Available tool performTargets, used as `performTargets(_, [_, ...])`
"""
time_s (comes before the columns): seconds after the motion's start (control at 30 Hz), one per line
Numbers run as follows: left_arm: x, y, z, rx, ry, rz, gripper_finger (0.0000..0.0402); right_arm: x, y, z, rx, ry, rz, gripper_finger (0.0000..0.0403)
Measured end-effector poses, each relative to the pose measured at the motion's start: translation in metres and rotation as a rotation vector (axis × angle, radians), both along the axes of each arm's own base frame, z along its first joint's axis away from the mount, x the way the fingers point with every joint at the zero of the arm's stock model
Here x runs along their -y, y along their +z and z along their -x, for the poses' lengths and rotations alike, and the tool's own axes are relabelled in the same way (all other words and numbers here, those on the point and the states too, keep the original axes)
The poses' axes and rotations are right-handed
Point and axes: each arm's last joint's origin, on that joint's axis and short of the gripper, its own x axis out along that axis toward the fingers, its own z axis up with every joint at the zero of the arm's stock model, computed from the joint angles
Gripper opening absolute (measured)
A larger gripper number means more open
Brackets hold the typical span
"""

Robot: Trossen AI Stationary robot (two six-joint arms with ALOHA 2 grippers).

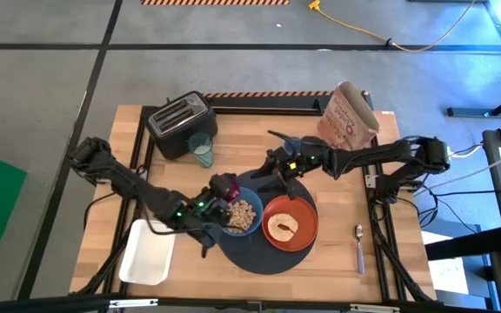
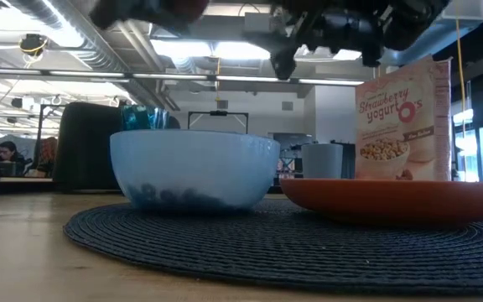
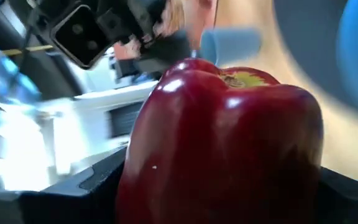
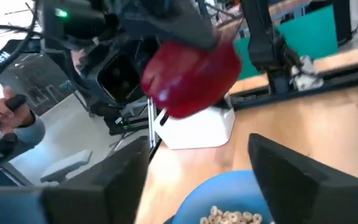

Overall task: Arrange a breakfast setting
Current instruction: Put the apple on the plate

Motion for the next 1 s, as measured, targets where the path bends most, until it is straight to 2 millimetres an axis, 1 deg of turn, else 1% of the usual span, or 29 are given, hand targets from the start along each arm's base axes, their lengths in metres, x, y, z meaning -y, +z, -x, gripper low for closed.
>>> performTargets(0.13, [-0.009, -0.013, -0.012, -0.114, 0.067, -0.207, 0.0306, 0.001, -0.011, -0.007, -0.041, -0.017, -0.045, 0.0336])
performTargets(0.23, [-0.015, -0.019, -0.017, -0.161, 0.102, -0.277, 0.0306, 0.003, -0.015, -0.008, -0.063, -0.048, -0.057, 0.0379])
performTargets(0.3, [-0.018, -0.023, -0.021, -0.174, 0.122, -0.298, 0.0306, 0.003, -0.014, -0.009, -0.039, -0.066, -0.031, 0.0394])
performTargets(0.37, [-0.02, -0.026, -0.024, -0.181, 0.133, -0.301, 0.0306, 0.005, -0.012, -0.009, -0.003, -0.086, -0.01, 0.0395])
performTargets(0.43, [-0.022, -0.027, -0.025, -0.182, 0.137, -0.3, 0.0306, 0.01, -0.009, -0.009, 0.026, -0.105, -0.003, 0.0387])
performTargets(0.6, [-0.024, -0.025, -0.027, -0.169, 0.145, -0.294, 0.0306, 0.023, -0.001, -0.012, 0.038, -0.137, 0.002, 0.0369])
performTargets(0.73, [-0.026, -0.024, -0.032, -0.18, 0.129, -0.282, 0.0306, 0.023, 0.008, -0.016, 0.084, -0.161, 0.088, 0.037])
performTargets(0.83, [-0.029, -0.021, -0.038, -0.125, 0.139, -0.239, 0.0306, 0.023, 0.01, -0.02, 0.06, -0.154, 0.144, 0.0375])
performTargets(0.93, [-0.032, -0.02, -0.04, -0.155, 0.128, -0.255, 0.0306, 0.02, 0.008, -0.026, 0.041, -0.129, 0.135, 0.0381])
performTargets(1.0, [-0.033, -0.02, -0.042, -0.18, 0.107, -0.253, 0.0306, 0.02, 0.012, -0.031, 0.019, -0.118, 0.119, 0.0384])
